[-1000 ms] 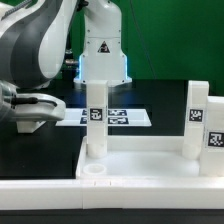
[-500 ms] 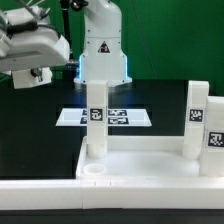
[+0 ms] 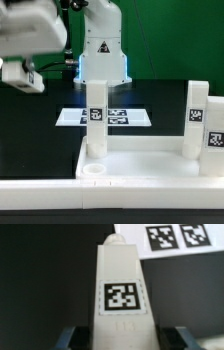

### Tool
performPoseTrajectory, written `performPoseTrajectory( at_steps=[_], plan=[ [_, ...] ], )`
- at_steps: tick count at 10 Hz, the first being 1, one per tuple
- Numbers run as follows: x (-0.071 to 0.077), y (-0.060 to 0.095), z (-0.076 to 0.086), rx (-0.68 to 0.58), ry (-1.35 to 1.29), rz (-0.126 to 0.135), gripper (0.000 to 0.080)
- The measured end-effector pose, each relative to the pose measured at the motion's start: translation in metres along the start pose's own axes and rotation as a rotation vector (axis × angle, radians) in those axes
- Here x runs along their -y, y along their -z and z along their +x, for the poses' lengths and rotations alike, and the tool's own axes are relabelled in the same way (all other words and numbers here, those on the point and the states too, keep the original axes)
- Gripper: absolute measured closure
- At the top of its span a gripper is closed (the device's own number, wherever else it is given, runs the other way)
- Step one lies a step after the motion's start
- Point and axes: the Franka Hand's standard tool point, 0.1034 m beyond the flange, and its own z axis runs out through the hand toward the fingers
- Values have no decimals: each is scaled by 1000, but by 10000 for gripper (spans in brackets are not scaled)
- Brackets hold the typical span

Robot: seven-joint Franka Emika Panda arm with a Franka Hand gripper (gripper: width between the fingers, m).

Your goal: Assemble desk

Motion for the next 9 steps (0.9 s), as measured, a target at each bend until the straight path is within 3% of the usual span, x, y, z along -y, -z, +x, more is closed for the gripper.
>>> performPoseTrajectory(
  at_steps=[1,2,3,5,6,8,9],
  plan=[
    [4,43,4,-40,32,-4,512],
    [1,75,10,-91,43,-12,512],
    [-1,93,17,-182,73,-35,512],
    [-2,89,19,-336,68,-47,512],
    [2,95,25,-418,53,-58,512],
    [58,120,48,-590,26,-80,512],
    [79,130,58,-646,-4,-89,512]
  ],
)
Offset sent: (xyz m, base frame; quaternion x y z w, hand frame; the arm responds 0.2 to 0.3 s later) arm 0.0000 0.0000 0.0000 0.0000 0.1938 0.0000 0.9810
